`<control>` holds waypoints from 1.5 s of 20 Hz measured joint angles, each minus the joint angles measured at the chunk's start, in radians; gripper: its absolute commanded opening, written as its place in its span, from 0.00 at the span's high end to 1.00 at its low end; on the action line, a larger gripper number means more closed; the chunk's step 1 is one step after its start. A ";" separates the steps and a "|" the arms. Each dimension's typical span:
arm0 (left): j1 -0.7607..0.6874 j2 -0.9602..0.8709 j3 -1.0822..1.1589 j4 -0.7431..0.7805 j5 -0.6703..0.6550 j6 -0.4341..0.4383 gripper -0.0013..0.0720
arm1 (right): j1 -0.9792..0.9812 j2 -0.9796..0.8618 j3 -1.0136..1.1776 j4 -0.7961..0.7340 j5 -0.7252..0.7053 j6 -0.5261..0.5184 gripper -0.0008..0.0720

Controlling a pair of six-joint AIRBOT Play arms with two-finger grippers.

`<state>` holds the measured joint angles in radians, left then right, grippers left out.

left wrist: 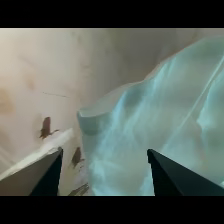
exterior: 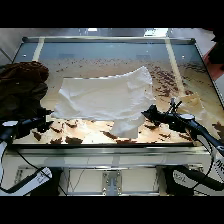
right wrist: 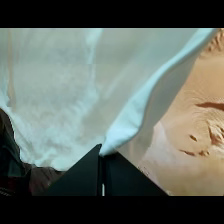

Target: Fold the shirts.

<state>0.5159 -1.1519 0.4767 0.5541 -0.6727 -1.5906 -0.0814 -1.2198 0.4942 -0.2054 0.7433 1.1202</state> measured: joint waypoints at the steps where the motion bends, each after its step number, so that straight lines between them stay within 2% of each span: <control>1: 0.000 -0.016 -0.001 -0.014 0.004 0.006 0.20 | 0.000 0.000 0.000 0.003 0.000 -0.004 0.95; 2: 0.000 -0.035 -0.002 -0.045 0.004 0.026 0.20 | 0.000 0.000 0.000 0.010 0.000 -0.007 0.95; 3: 0.000 -0.056 -0.003 -0.085 -0.001 0.052 0.24 | 0.000 0.000 0.000 0.018 -0.001 -0.011 0.95; 5: 0.000 -0.097 -0.004 -0.167 -0.008 0.130 0.62 | 0.000 0.000 0.000 0.037 -0.001 -0.016 0.95; 6: 0.000 -0.113 -0.004 -0.200 -0.007 0.169 0.75 | 0.000 0.000 0.000 0.043 -0.002 -0.018 0.95; 8: 0.000 -0.134 -0.003 -0.275 0.002 0.251 0.93 | 0.000 0.000 0.000 0.051 -0.002 -0.023 0.95; 9: 0.000 -0.142 -0.003 -0.309 0.002 0.296 0.97 | 0.000 0.000 0.000 0.057 -0.002 -0.030 0.95; 13: -0.001 -0.153 0.037 -0.460 -0.030 0.534 0.97 | 0.000 0.011 0.000 0.123 0.000 -0.095 0.95; 16: 0.000 -0.127 0.145 -0.604 -0.249 0.764 0.98 | 0.000 0.096 0.014 0.199 0.035 -0.177 0.95; 18: 0.000 -0.066 0.244 -0.702 -0.404 0.851 0.98 | -0.010 0.206 0.043 0.221 0.057 -0.201 0.96; 20: 0.000 0.034 0.356 -0.756 -0.512 0.903 0.98 | -0.058 0.364 0.099 0.213 0.080 -0.180 0.96; 22: 0.000 0.156 0.478 -0.747 -0.541 0.930 0.98 | -0.139 0.534 0.186 0.156 0.123 -0.117 0.96; 24: 0.000 0.286 0.604 -0.663 -0.504 0.930 0.98 | -0.249 0.707 0.316 0.035 0.162 -0.024 0.96; 27: 0.000 0.451 0.785 -0.396 -0.336 0.814 0.98 | -0.423 0.885 0.577 -0.261 0.198 0.130 0.96; 30: 0.000 0.520 0.927 -0.093 -0.246 0.650 0.98 | -0.540 0.915 0.797 -0.486 0.252 0.201 0.96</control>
<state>0.5159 -0.6323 1.4040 0.4610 -0.9188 -0.9409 -0.6212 -0.3050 1.2907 -0.6910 0.9951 1.3209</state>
